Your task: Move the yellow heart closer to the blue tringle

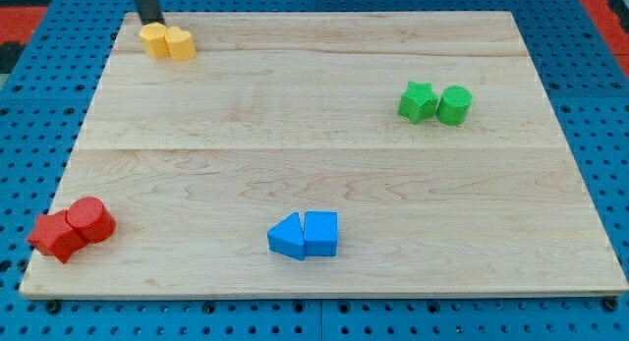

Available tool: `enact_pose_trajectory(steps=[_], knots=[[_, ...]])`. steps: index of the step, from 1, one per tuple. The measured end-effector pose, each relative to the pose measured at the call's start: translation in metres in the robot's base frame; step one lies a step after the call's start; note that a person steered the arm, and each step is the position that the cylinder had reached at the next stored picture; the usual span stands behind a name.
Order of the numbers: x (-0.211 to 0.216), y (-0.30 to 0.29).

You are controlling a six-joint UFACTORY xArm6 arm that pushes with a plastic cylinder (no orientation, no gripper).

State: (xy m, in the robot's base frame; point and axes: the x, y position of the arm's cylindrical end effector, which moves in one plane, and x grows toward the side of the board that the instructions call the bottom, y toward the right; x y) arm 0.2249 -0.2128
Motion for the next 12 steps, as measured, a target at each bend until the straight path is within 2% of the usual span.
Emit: enact_pose_trajectory(steps=[2,3,4,5,8,9,10,11,12], knots=[[0.024,0.042],[0.040,0.007],[0.067,0.004],[0.105,0.033],[0.098,0.090],[0.119,0.089],[0.088,0.081],[0.078,0.081],[0.133,0.094]])
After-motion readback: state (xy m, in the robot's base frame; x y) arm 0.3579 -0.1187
